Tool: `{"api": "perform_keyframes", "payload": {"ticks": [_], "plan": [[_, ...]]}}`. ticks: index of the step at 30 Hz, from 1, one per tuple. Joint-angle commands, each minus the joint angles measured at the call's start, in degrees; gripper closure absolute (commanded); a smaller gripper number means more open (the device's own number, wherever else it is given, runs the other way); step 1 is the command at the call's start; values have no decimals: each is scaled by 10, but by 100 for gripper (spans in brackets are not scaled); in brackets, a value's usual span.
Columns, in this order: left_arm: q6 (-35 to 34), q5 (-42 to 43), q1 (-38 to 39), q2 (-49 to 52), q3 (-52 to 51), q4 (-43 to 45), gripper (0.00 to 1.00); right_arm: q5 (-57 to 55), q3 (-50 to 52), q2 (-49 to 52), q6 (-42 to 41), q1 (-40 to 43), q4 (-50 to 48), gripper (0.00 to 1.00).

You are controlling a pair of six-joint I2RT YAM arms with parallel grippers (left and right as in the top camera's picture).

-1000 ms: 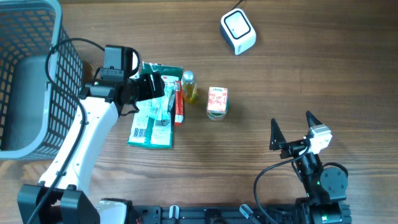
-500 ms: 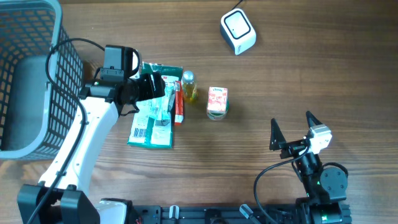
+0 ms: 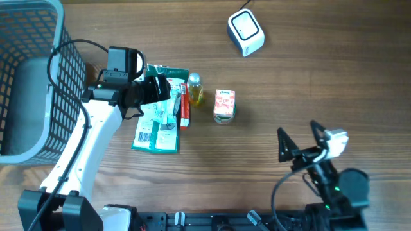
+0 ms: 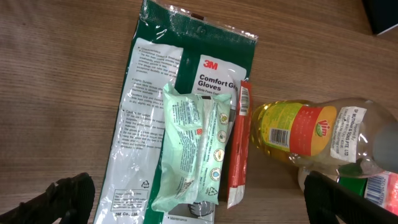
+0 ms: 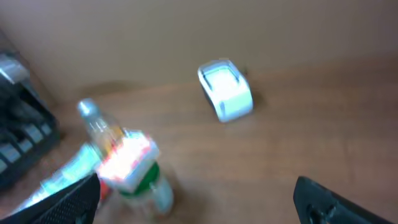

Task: Scan the item barcode
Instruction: 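Move the right gripper over the Kleenex pack and lower onto it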

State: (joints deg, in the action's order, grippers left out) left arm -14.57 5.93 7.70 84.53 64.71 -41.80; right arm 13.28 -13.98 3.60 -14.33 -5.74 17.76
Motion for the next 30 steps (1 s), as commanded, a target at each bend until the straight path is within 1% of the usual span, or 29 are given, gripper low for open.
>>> {"api": "perform_keyframes", "payload": {"ticks": [1,2,4,5,8,9,11,14,15,17,18,19,20,21,22,23,24,30], "plan": [[-9,7,-2,-1,7,0,0,-17,-169,76,-7,2,53,0],[-9,7,-2,-1,7,0,0,1,-270,148,-9,2,104,0],[-9,7,-2,-1,7,0,0,8,-390,235,-7,1,183,0],[-9,7,-2,-1,7,0,0,8,-482,304,3,1,255,0],[-9,7,-2,-1,7,0,0,10,-652,453,23,1,407,0],[-9,7,-2,-1,7,0,0,10,-686,492,18,1,430,0],[-9,7,-2,-1,7,0,0,36,-721,561,-7,1,457,0],[-9,7,-2,-1,7,0,0,76,-720,621,-9,1,460,1],[-9,7,-2,-1,7,0,0,89,-720,640,-11,1,463,15],[-9,7,-2,-1,7,0,0,102,-719,677,-36,1,472,50],[-9,7,-2,-1,7,0,0,101,-719,693,-43,1,477,60],[-9,7,-2,-1,7,0,0,101,-718,707,-46,1,481,63],[-9,7,-2,-1,7,0,0,96,-718,723,-57,1,486,62],[-9,7,-2,-1,7,0,0,89,-718,735,-62,1,489,59],[-9,7,-2,-1,7,0,0,79,-718,744,-68,1,492,53],[-9,7,-2,-1,7,0,0,71,-718,753,-68,1,494,35],[-9,7,-2,-1,7,0,0,67,-718,759,-67,1,493,0],[-9,7,-2,-1,7,0,0,16,-718,781,-67,2,462,0]]}}
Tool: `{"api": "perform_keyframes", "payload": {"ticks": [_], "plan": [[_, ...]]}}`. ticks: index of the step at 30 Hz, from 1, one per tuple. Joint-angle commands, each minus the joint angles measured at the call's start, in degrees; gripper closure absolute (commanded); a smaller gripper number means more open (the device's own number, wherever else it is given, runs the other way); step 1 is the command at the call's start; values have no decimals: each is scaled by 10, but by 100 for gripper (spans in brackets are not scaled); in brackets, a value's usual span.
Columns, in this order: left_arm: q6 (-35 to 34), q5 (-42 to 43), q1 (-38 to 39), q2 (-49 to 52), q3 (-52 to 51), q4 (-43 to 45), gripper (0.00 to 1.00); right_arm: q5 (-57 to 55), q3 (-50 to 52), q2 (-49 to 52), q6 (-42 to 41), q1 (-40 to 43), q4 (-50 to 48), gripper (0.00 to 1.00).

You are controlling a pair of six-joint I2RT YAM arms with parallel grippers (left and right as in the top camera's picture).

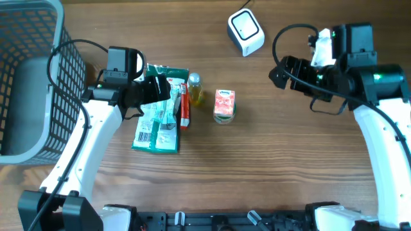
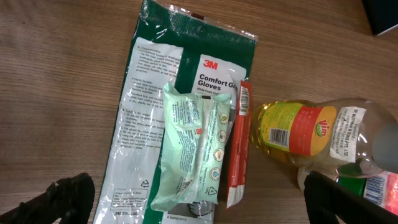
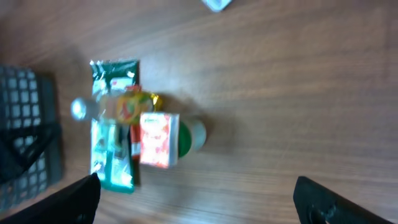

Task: Scan the item barcode
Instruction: 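Move the right gripper over the Kleenex pack and lower onto it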

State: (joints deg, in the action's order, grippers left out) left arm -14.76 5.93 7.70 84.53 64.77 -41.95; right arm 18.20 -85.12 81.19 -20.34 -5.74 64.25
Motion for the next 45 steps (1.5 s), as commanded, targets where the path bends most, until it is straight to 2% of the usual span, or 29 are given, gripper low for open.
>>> {"api": "perform_keyframes", "payload": {"ticks": [1,3,5,11,17,20,24,26,31,38,45], "plan": [[-7,7,-2,-1,6,1,0,-33,-7,5,-9,1,2,2],[-7,7,-2,-1,6,1,0,-34,-7,5,-6,1,15,13],[-7,7,-2,-1,6,1,0,-49,-6,5,-6,1,34,18],[-7,7,-2,-1,6,1,0,-81,8,5,-5,-8,82,17],[-7,7,-2,-1,6,1,0,-83,27,15,-5,-92,36,17],[-7,7,-2,-1,6,1,0,-139,28,27,-80,-150,14,12],[-7,7,-2,-1,6,1,0,-180,28,61,-118,-214,-21,13],[-7,7,-2,-1,6,1,0,-184,28,88,-117,-236,-42,18],[-7,7,-2,-1,6,1,0,-174,28,165,-132,-243,-61,46],[-7,7,-2,-1,6,1,0,-140,28,216,-128,-243,-81,60],[-7,7,-2,-1,6,1,0,-117,31,228,-127,-243,-100,60]]}}
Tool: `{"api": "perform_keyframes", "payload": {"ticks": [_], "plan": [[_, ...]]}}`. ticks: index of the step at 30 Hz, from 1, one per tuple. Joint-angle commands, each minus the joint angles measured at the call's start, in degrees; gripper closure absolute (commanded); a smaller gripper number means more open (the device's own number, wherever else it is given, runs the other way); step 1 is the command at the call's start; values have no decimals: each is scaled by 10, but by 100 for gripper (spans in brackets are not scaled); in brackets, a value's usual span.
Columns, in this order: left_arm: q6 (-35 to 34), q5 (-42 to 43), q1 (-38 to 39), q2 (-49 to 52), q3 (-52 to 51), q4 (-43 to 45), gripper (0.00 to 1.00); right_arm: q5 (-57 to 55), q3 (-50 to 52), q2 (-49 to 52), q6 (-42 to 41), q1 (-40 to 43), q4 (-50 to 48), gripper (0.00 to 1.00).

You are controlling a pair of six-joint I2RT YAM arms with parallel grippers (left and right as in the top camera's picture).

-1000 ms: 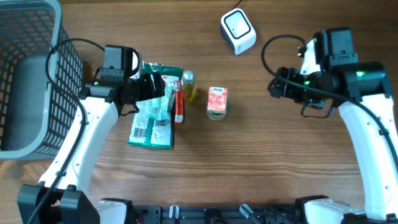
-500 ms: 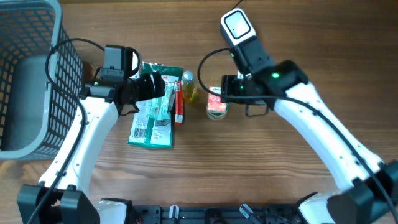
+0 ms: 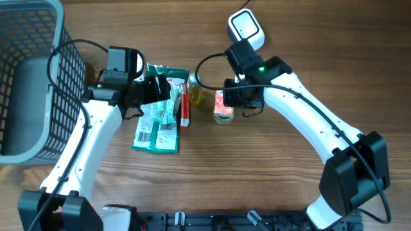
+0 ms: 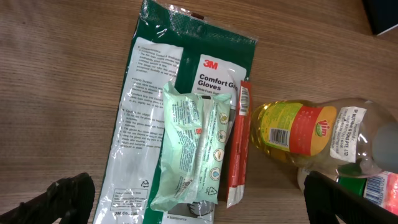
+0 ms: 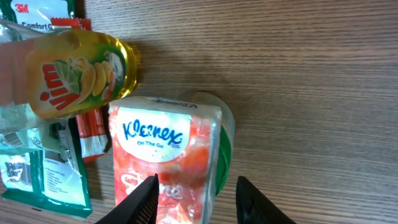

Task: Scan the item barcode
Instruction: 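Move the right gripper over the Kleenex pack and lower onto it, then close the right gripper on the Kleenex pack and lift it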

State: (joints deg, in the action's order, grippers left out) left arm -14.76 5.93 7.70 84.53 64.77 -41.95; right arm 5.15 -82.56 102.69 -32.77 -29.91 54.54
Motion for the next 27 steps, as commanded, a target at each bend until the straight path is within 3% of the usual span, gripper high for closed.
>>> {"api": "perform_keyframes", "payload": {"ticks": [1,27], "plan": [[-7,7,-2,-1,6,1,0,14,6,13,-2,-2,-3,59],[-7,7,-2,-1,6,1,0,14,28,14,-4,-2,6,62]]}}
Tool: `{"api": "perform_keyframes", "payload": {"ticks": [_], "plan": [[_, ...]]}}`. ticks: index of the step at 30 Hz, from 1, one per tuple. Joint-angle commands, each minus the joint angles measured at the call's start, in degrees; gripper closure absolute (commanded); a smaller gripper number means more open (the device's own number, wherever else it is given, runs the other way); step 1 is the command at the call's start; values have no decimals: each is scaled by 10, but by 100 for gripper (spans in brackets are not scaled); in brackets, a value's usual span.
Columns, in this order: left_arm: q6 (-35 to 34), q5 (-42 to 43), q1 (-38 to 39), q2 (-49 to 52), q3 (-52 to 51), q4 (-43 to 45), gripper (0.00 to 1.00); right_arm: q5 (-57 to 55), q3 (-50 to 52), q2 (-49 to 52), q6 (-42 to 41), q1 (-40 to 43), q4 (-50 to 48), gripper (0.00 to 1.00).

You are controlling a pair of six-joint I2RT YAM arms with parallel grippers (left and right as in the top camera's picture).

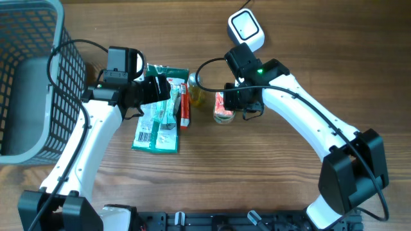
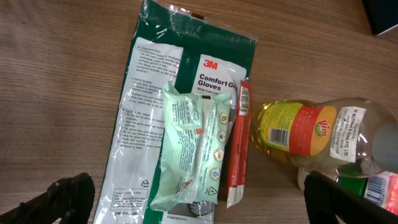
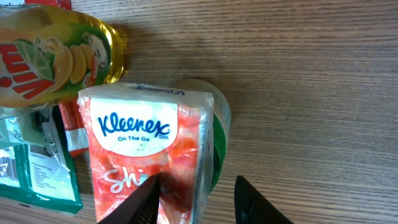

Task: Scan the item barcode
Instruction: 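Close the right gripper on the Kleenex pack and lift it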

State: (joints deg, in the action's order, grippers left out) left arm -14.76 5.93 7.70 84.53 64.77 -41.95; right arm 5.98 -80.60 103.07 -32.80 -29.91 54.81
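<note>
A red and white Kleenex pack (image 3: 140, 140) lies on a green-lidded container (image 3: 219, 140), mid-table in the overhead view (image 1: 224, 106). My right gripper (image 3: 199, 202) hangs open close over it. One fingertip (image 3: 146, 198) is above the pack's face and the other (image 3: 255, 200) is over bare wood beside the green lid. The white scanner (image 1: 246, 30) stands at the far edge. My left gripper (image 2: 199, 199) is open wide above the green 3M glove pack (image 2: 155, 118), holding nothing.
On the glove pack lie a pale green wipes pouch (image 2: 191, 149) and a red sachet (image 2: 239, 143). A yellow Vim bottle (image 2: 298, 134) lies next to the Kleenex pack. A grey wire basket (image 1: 29, 77) fills the far left corner.
My right gripper has come closer to the Kleenex pack, which now fills more of the right wrist view. Its jaws remain open. The left arm has not moved.
My right arm was first folded at the near right of the table. Then it was stretched out at the right, near the scanner. Then its open gripper hung over the Kleenex pack, and now sits closer. The left gripper stayed open over the glove pack throughout.
</note>
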Motion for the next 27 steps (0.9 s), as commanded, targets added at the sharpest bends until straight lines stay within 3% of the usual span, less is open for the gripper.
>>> {"api": "perform_keyframes", "payload": {"ticks": [1,5,9,20,24,27], "plan": [[-7,7,-2,-1,6,1,0,5,9,10,-4,-2,3,62],[-7,7,-2,-1,6,1,0,5,9,10,-4,-2,3,66],[-7,7,-2,-1,6,1,0,5,9,10,-4,-2,-2,82],[-7,7,-2,-1,6,1,0,14,9,10,-3,-2,-2,85],[-7,7,-2,-1,6,1,0,20,9,10,0,-1,3,96],[-7,7,-2,-1,6,1,0,131,-1,-2,92,14,6,96]]}}
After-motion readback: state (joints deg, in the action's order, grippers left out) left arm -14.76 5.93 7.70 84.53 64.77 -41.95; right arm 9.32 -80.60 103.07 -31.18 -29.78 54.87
